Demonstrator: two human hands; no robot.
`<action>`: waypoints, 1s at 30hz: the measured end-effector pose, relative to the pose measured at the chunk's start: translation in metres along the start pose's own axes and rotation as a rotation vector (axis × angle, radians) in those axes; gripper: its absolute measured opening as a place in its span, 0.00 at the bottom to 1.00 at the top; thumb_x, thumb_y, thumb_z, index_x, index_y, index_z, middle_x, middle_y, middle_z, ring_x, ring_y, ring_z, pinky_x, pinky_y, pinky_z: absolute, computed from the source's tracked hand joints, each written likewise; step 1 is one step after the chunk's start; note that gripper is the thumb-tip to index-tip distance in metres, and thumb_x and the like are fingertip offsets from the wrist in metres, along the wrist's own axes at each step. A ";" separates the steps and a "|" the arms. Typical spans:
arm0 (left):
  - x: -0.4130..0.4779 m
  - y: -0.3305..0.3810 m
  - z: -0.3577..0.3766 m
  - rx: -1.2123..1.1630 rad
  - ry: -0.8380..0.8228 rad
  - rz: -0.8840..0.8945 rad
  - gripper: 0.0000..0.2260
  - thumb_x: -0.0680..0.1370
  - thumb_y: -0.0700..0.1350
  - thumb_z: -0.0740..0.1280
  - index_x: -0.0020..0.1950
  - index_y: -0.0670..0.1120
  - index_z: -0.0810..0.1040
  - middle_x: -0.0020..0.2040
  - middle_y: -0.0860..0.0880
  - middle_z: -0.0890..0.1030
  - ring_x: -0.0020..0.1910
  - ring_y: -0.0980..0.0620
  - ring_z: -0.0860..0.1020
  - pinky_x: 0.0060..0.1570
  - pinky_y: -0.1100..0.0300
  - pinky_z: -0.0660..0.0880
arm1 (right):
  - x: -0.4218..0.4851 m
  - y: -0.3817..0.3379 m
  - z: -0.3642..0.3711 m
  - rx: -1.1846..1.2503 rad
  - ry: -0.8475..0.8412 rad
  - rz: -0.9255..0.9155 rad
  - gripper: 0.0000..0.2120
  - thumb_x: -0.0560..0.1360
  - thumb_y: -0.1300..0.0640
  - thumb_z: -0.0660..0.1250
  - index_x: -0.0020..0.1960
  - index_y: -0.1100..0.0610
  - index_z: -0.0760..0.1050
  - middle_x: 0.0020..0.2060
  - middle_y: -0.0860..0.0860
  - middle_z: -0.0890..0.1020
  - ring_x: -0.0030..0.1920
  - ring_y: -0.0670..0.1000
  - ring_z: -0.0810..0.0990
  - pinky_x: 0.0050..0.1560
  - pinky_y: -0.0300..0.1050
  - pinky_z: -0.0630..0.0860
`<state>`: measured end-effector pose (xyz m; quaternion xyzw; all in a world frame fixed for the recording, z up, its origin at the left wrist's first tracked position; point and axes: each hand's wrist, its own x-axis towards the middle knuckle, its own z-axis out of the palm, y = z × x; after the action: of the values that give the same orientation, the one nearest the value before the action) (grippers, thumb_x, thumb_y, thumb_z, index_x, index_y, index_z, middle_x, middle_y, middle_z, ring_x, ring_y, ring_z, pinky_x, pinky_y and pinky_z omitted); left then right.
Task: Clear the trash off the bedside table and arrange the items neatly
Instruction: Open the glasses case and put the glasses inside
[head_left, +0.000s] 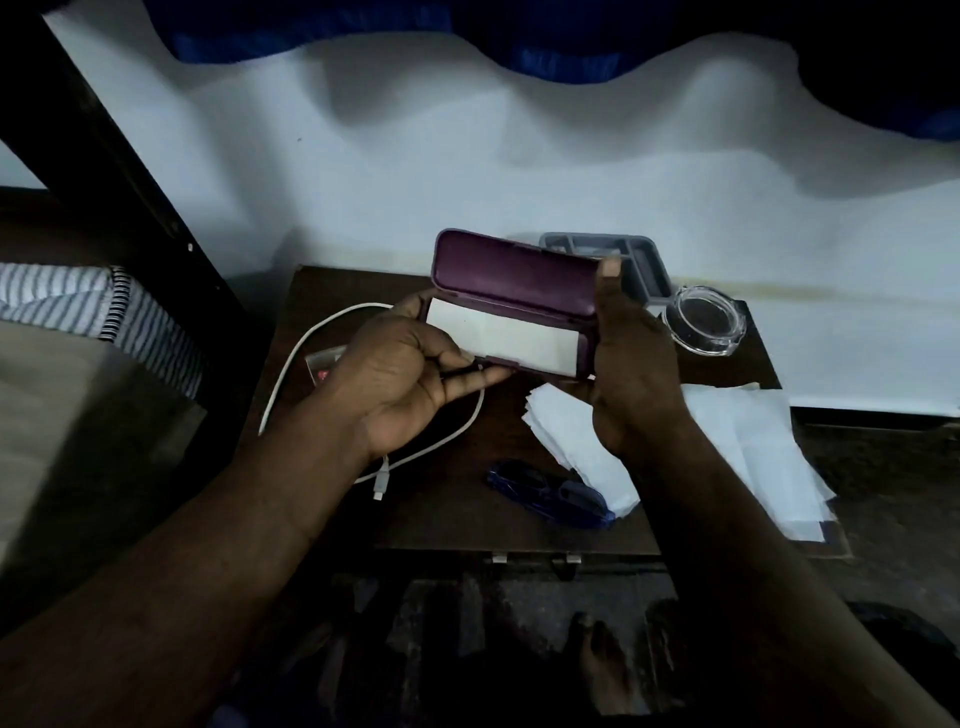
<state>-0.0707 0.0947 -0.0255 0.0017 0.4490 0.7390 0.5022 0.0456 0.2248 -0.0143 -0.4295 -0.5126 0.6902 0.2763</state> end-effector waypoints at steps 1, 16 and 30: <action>0.000 0.001 -0.001 -0.002 0.002 -0.001 0.31 0.70 0.20 0.52 0.69 0.40 0.74 0.68 0.36 0.78 0.63 0.36 0.81 0.52 0.40 0.82 | -0.001 0.000 0.000 -0.004 -0.016 0.016 0.19 0.81 0.38 0.66 0.49 0.54 0.81 0.47 0.56 0.88 0.44 0.54 0.89 0.40 0.59 0.87; 0.000 0.006 -0.003 0.019 0.098 0.022 0.16 0.85 0.50 0.63 0.70 0.45 0.77 0.63 0.42 0.83 0.58 0.40 0.84 0.46 0.46 0.83 | 0.008 0.006 -0.010 -0.117 -0.120 0.039 0.09 0.80 0.57 0.71 0.60 0.55 0.81 0.54 0.53 0.87 0.53 0.54 0.87 0.45 0.52 0.87; 0.004 0.001 -0.005 0.195 0.091 0.097 0.13 0.81 0.30 0.60 0.58 0.42 0.80 0.54 0.42 0.86 0.47 0.46 0.87 0.41 0.53 0.83 | 0.011 0.006 -0.015 -0.217 -0.098 -0.119 0.28 0.72 0.79 0.66 0.67 0.60 0.77 0.57 0.62 0.85 0.61 0.65 0.83 0.61 0.71 0.79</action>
<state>-0.0763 0.0944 -0.0297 0.0386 0.5406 0.7147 0.4422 0.0541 0.2392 -0.0247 -0.3913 -0.6217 0.6333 0.2434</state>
